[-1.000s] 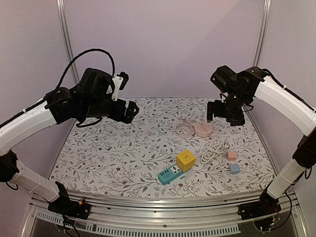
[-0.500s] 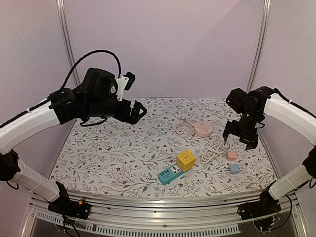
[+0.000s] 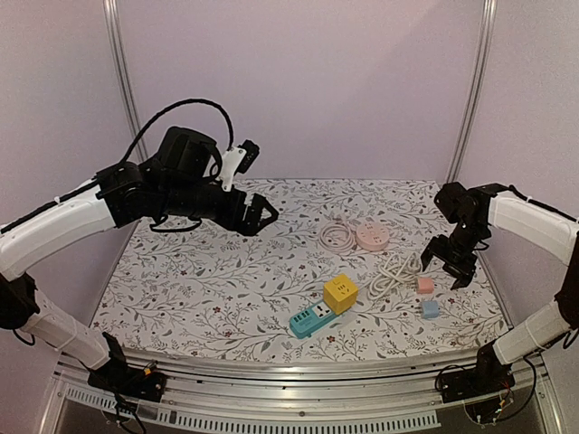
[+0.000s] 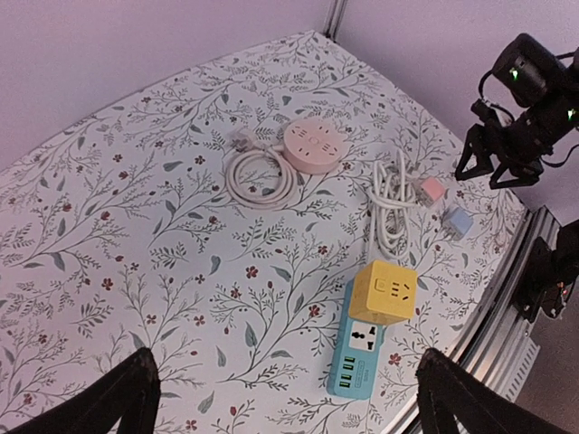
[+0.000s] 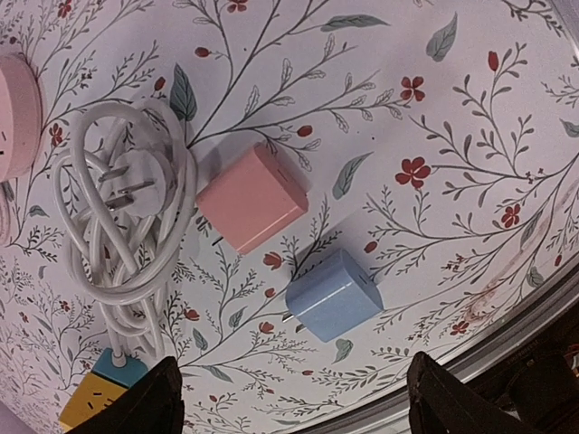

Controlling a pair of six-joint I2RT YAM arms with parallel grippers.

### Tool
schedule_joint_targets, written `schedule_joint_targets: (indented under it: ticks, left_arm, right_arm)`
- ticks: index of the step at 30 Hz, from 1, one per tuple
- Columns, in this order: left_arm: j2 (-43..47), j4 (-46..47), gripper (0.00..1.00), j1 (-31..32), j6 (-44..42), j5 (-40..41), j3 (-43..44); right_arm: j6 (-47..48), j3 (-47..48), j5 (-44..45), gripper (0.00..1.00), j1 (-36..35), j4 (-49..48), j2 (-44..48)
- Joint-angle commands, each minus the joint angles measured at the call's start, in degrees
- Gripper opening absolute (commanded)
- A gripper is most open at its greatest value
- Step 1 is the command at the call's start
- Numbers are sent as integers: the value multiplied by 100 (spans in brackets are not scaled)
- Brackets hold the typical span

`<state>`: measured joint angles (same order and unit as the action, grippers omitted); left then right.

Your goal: Insert the plug

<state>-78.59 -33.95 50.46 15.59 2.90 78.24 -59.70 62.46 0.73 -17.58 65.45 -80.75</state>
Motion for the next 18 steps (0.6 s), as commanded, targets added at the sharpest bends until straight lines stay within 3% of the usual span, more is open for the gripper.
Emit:
schedule_joint_targets:
  ticks: [1, 4, 8, 18]
  left_arm:
    - [-9, -43, 98, -1, -51, -246, -34]
    - [-31, 24, 98, 24, 14, -246, -86]
    - [-61, 147, 97, 62, 117, -396, -170]
    - [-65, 56, 97, 105, 224, -472, -168]
  right_arm:
    - [-199, -474, -514, 83, 28, -344, 94]
    - [-558, -799, -764, 81, 29, -351, 209]
    - [-827, -691, -478, 81, 64, 18, 213]
    - [-1602, -1316, -974, 81, 186, -563, 441]
